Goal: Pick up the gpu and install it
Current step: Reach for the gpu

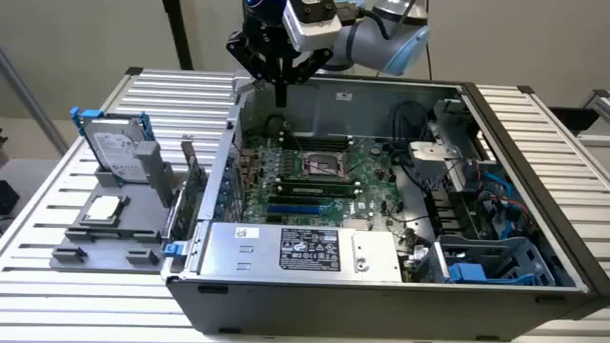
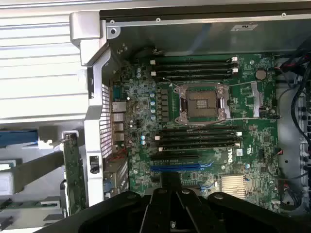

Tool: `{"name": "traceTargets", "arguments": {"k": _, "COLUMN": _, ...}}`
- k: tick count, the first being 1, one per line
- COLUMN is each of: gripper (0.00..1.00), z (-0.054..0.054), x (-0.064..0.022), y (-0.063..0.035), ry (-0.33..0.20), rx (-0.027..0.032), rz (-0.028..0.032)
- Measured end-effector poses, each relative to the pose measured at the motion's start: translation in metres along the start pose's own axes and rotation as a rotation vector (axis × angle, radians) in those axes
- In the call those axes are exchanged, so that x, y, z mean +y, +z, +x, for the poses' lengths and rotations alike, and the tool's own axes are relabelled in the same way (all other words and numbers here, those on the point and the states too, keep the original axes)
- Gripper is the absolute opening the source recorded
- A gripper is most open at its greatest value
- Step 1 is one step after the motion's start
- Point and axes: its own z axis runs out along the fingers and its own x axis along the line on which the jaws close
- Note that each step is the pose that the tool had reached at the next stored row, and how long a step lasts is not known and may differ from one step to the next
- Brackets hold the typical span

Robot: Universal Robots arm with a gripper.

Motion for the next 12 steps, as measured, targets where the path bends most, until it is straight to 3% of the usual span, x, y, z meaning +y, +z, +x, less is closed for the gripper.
{"name": "traceTargets", "arguments": {"k": 12, "gripper": 0.0, "z": 0.0, "x": 0.0, "y": -0.0004, "ry": 0.005, "rx": -0.0002, "rz": 0.0001}}
